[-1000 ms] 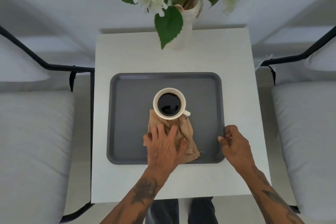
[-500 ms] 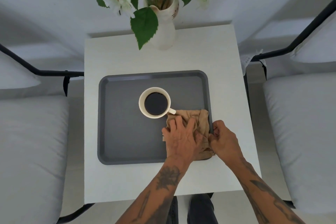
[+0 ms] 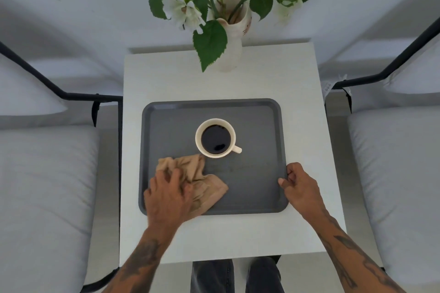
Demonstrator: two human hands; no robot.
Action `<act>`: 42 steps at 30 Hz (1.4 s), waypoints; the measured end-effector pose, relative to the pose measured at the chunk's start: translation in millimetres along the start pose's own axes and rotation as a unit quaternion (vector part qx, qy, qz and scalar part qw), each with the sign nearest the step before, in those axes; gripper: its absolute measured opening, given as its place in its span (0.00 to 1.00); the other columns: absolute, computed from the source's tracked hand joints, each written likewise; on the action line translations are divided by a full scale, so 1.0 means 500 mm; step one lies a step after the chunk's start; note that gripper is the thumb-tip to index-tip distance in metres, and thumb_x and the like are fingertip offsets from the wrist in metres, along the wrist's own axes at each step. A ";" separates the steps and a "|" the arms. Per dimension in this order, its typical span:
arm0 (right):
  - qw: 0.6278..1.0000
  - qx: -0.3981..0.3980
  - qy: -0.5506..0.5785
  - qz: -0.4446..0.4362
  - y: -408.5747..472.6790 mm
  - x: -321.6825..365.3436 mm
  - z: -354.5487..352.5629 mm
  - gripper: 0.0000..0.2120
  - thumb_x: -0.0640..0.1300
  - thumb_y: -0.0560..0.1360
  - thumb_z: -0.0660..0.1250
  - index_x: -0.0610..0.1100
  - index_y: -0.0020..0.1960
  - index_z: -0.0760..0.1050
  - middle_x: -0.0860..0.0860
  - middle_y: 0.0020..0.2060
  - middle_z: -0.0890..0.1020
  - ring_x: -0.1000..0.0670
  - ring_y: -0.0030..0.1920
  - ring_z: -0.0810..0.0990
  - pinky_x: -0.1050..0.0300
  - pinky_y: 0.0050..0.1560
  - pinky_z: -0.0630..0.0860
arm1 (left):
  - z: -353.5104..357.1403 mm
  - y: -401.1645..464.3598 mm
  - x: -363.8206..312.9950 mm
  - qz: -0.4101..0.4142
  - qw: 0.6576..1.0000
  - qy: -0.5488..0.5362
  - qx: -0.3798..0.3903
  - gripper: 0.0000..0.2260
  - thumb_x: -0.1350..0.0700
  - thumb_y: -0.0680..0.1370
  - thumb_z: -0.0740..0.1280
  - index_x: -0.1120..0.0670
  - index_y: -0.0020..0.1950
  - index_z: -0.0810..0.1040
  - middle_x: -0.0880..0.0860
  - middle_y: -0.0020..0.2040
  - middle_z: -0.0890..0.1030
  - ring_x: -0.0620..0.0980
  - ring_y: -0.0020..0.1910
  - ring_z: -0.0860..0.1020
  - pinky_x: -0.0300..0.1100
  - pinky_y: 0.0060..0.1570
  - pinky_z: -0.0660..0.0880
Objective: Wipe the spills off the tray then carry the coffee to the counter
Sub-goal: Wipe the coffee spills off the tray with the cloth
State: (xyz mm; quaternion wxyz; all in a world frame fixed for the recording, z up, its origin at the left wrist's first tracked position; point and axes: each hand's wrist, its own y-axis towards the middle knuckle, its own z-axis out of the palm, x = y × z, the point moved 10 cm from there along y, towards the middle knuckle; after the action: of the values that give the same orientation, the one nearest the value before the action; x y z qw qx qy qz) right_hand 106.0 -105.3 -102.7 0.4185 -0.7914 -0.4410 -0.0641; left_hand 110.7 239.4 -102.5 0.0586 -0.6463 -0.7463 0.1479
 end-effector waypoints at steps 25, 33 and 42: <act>0.995 0.096 0.020 -0.036 0.007 -0.010 0.014 0.08 0.36 0.76 0.62 0.44 0.53 0.68 0.51 0.38 0.73 0.51 0.38 0.72 0.61 0.38 0.71 | 0.044 -0.012 -0.403 0.108 0.992 0.032 0.057 0.18 0.43 0.76 0.61 0.55 0.57 0.75 0.62 0.51 0.78 0.61 0.47 0.77 0.54 0.42 0.76; 0.986 0.154 0.068 -0.020 0.008 -0.020 0.017 0.17 0.34 0.76 0.61 0.46 0.62 0.66 0.46 0.49 0.78 0.46 0.47 0.79 0.56 0.46 0.77 | 0.050 -0.006 -0.477 0.186 0.979 0.065 0.058 0.23 0.41 0.77 0.55 0.54 0.62 0.77 0.60 0.55 0.79 0.59 0.51 0.78 0.53 0.46 0.78; 0.985 0.148 0.086 -0.026 0.009 -0.017 0.009 0.13 0.35 0.76 0.58 0.48 0.57 0.65 0.50 0.45 0.75 0.51 0.43 0.75 0.64 0.39 0.70 | 0.082 -0.130 -0.483 0.244 0.929 -0.019 0.277 0.21 0.44 0.80 0.54 0.54 0.67 0.72 0.57 0.65 0.71 0.58 0.63 0.73 0.49 0.56 0.73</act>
State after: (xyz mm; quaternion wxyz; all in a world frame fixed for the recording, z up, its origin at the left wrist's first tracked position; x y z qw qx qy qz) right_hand 103.0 -108.5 -112.0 0.5653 -0.7006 -0.4286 -0.0769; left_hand 75.7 -11.6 -97.2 0.1834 -0.7638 -0.4955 0.3708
